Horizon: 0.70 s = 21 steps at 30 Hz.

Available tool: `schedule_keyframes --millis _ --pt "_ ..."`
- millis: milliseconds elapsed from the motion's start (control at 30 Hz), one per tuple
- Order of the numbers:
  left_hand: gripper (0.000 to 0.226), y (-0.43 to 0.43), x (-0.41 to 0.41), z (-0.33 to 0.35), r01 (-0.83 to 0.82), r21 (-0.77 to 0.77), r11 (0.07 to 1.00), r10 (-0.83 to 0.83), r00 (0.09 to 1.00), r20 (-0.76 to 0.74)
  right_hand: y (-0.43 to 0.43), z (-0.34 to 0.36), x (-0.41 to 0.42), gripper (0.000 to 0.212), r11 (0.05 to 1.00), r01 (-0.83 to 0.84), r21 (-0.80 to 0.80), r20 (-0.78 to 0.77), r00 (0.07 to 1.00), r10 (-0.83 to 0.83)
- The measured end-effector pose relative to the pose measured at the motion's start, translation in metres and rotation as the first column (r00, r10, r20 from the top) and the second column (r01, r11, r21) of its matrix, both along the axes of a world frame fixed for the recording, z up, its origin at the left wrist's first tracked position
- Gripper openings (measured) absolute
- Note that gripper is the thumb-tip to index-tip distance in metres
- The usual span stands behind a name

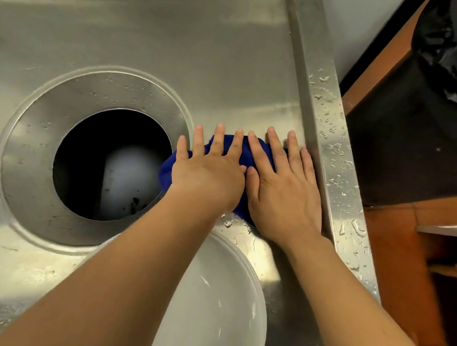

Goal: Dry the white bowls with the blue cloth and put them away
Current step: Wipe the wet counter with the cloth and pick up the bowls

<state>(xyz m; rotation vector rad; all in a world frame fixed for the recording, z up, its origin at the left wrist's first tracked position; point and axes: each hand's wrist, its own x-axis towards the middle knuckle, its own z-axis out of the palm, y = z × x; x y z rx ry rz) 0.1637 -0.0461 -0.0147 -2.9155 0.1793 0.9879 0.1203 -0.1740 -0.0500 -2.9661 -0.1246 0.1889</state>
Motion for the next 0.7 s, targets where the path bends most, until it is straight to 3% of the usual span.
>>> schedule_keyframes --millis 333,533,700 --pt "0.071 -0.017 -0.032 0.018 -0.071 0.056 0.996 0.076 0.993 -0.092 -0.009 0.004 -0.037 0.061 0.996 -0.076 0.038 -0.014 0.997 0.077" --pt "0.046 -0.021 -0.045 0.035 -0.088 -0.037 0.995 0.092 0.986 0.14 -0.008 0.002 -0.056 0.061 0.997 -0.078 0.027 -0.009 0.997 0.078" --pt "0.034 -0.022 -0.047 0.04 -0.081 -0.029 0.996 0.084 0.988 0.126 -0.009 0.0 -0.076 0.059 0.996 -0.076 0.04 0.019 0.997 0.075"
